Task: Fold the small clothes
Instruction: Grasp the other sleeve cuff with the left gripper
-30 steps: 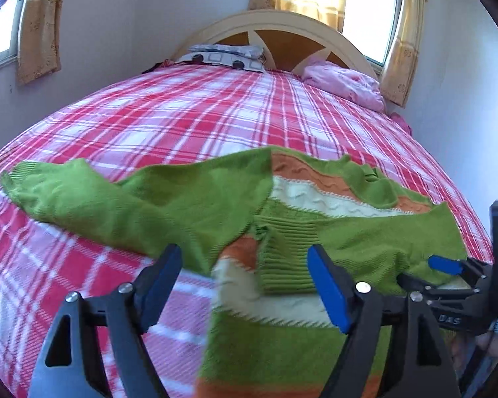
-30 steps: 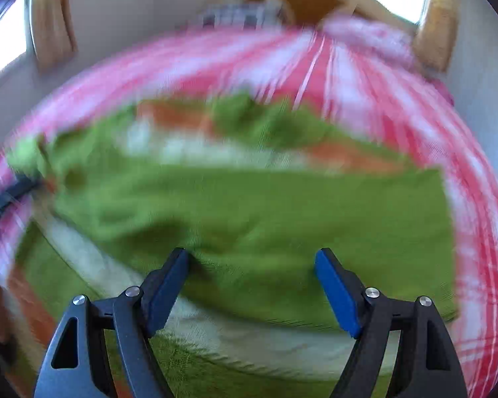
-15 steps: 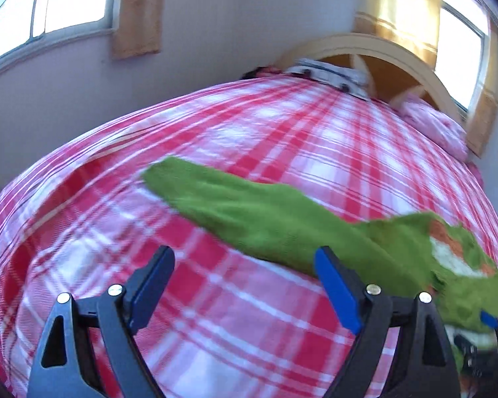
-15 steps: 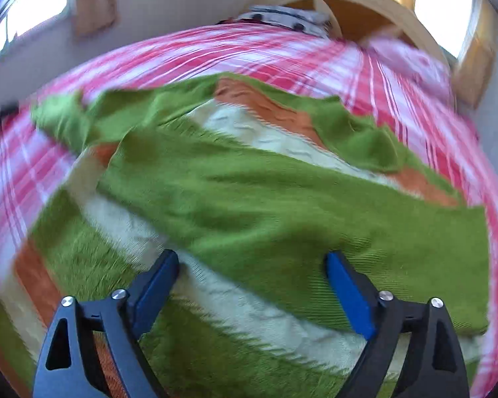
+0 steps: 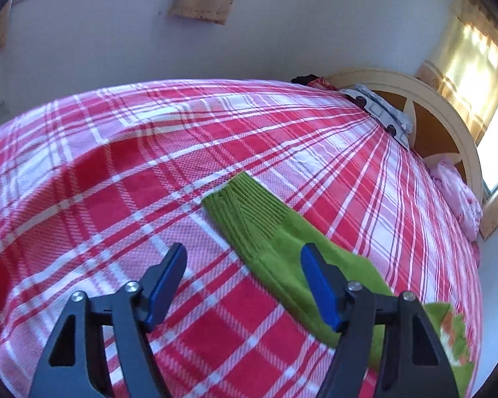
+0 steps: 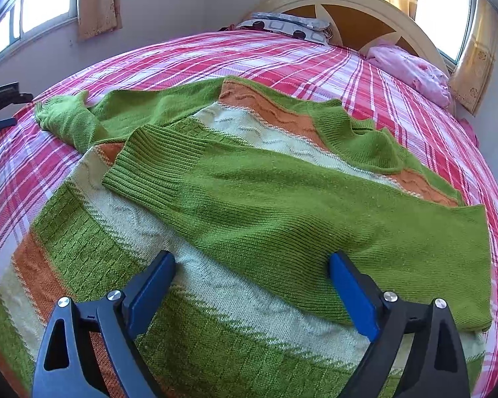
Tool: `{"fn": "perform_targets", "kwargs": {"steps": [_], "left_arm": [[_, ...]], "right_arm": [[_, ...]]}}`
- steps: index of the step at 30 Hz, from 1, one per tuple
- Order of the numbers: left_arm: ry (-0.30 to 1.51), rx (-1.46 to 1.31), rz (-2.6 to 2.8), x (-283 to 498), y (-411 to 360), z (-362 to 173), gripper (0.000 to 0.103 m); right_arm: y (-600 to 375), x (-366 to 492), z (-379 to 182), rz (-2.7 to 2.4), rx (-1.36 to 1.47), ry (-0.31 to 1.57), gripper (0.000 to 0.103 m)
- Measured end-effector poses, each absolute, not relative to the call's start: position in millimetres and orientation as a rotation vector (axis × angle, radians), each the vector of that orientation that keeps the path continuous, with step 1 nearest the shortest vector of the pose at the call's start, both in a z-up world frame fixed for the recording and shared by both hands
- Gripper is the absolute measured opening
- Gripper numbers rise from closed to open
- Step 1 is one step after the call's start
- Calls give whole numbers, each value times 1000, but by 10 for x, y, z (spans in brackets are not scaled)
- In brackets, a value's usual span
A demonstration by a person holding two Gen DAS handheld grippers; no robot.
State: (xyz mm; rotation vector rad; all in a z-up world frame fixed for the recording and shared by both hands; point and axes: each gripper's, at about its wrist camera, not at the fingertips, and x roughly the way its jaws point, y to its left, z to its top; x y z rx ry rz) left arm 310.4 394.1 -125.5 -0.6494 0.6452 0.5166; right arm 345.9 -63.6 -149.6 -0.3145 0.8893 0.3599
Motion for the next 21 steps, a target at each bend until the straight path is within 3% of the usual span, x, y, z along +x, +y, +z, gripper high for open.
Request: {"fn": "perform_targets", "kwargs": {"steps": [11,17,20,21], "left_arm": [[588,-791,496,3278,4191,-1429,73],[537,-889,452,3271,4285,-1499,50],[535,-912,441,3278,4309,-1531,48],[531,-913,446,3274,4312,-1528,41]], "right_arm": [[-635,3445,-1487,356,-318,883,94],[-633,3444,-1477,354,-320,881,94],[-633,3445,-1480,354,-320,881,94],[-633,3445,-1480,354,-320,881,94]]}}
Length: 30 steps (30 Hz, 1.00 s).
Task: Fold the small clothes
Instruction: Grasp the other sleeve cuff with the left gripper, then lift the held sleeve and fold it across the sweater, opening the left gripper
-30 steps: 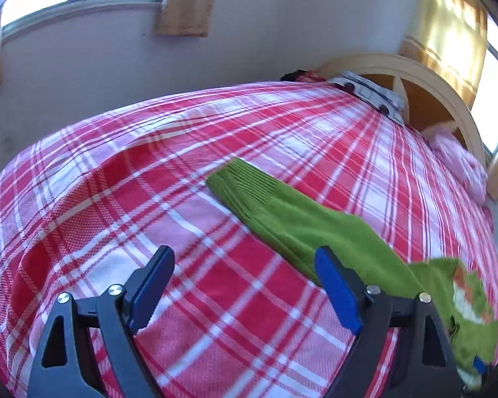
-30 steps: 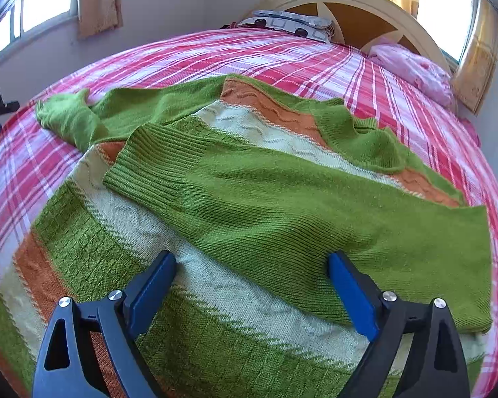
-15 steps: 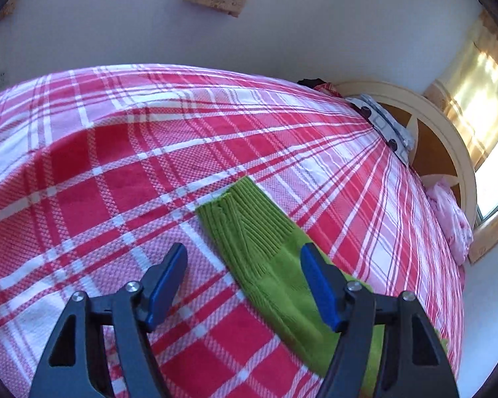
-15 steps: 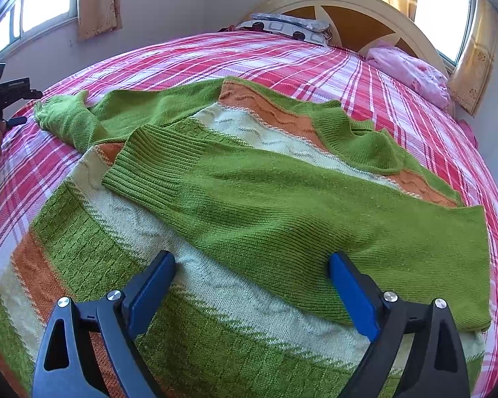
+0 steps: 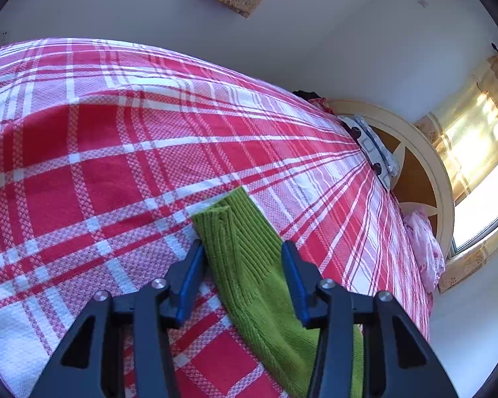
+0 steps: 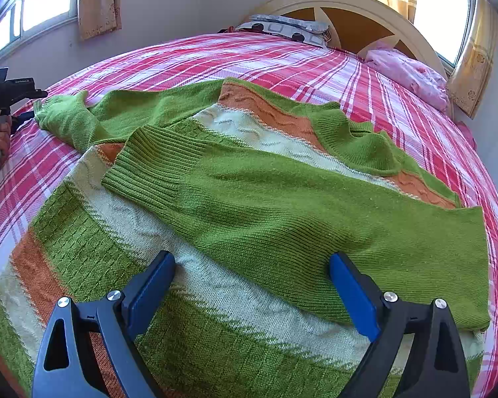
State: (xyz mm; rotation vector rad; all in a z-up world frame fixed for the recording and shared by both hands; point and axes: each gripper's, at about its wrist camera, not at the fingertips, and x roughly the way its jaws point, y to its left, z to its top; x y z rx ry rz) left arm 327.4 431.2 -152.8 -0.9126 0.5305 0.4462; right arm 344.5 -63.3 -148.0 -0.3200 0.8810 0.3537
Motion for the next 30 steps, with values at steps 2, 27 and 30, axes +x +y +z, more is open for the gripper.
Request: {"fn": "perform_targets", "kwargs": {"steps": [2,27,30], "left_arm": [[549,-914,460,3284,4324,-1538,25],[355,-799,137,3159,3611,-185,5],[322,-793,102,3120,3522,14,5]], "right_arm": [[-633,3445,-1481,354,-320,881,94],[-637,3453,-1471,349,-312,877,94],[-640,3456,-1465,348,-309,874,94]]}}
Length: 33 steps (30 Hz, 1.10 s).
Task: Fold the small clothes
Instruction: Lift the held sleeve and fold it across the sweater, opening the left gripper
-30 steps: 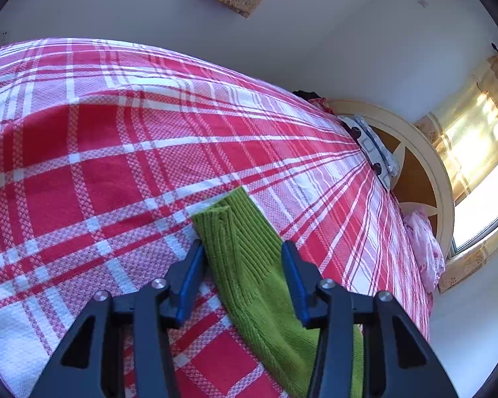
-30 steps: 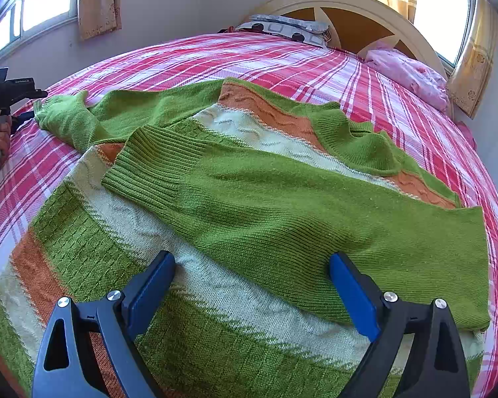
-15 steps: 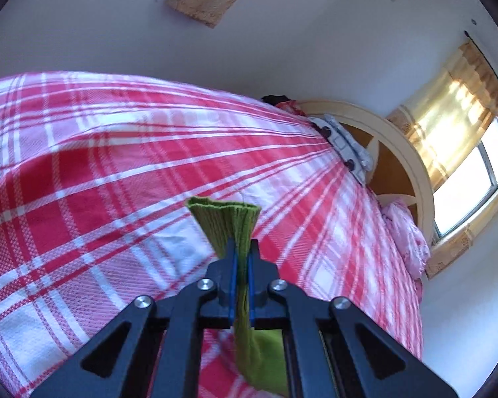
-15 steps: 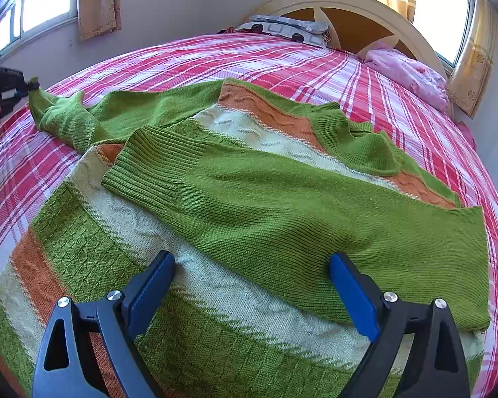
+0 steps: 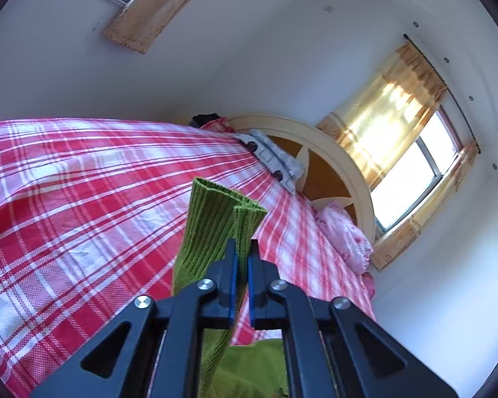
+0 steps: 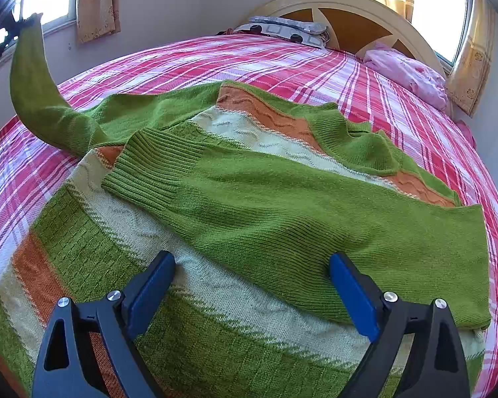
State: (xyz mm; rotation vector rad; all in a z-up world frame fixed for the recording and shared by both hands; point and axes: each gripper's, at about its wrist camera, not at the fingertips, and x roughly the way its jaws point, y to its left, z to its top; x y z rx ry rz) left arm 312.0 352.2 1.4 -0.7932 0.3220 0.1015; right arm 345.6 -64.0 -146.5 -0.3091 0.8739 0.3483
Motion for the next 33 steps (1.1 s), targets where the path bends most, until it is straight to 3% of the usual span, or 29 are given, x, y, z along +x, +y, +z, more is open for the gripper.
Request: {"fn": "perform_targets", "kwargs": {"steps": [10,25,33], "left_arm": [[373,-717,1,3334,2967,170,5],[373,-647,-244,3546,1767,653,5],[400,-608,-345,3664,1060,772,5]], "right_arm": [[-972,3449,-1188,398,-116,864,94],[-1993,2914,-710,331,-39,759,94],[-2344,2688,-724,324,-7,768,94]]}}
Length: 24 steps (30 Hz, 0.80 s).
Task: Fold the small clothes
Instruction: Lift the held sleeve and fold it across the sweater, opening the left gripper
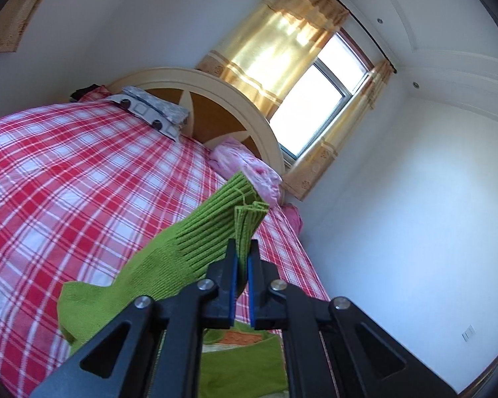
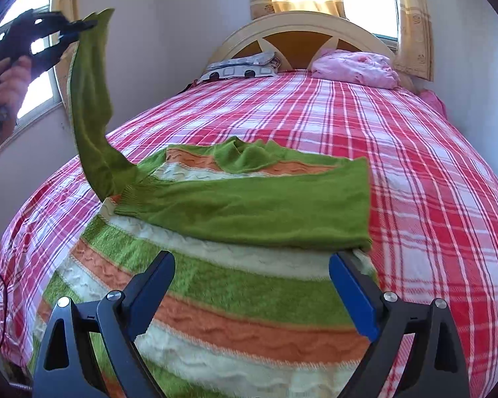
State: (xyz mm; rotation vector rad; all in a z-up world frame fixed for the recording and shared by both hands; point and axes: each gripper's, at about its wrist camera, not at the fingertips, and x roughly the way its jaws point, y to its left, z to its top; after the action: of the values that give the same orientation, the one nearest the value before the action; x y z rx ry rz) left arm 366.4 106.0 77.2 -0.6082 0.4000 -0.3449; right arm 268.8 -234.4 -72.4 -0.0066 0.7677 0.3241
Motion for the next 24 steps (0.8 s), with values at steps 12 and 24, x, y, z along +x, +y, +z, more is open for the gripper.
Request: {"fn": "perform_targets", "kwargs": {"steps": [12,24], "left_arm": [[521,-556,-438,3892,-142,284,5],[780,-232,-365,4042,-1314,-718,7]], "right_arm": [[-2646,2492,-972,353,31,854,94],[-2657,2316,-1266,348,-12,879,94]]}}
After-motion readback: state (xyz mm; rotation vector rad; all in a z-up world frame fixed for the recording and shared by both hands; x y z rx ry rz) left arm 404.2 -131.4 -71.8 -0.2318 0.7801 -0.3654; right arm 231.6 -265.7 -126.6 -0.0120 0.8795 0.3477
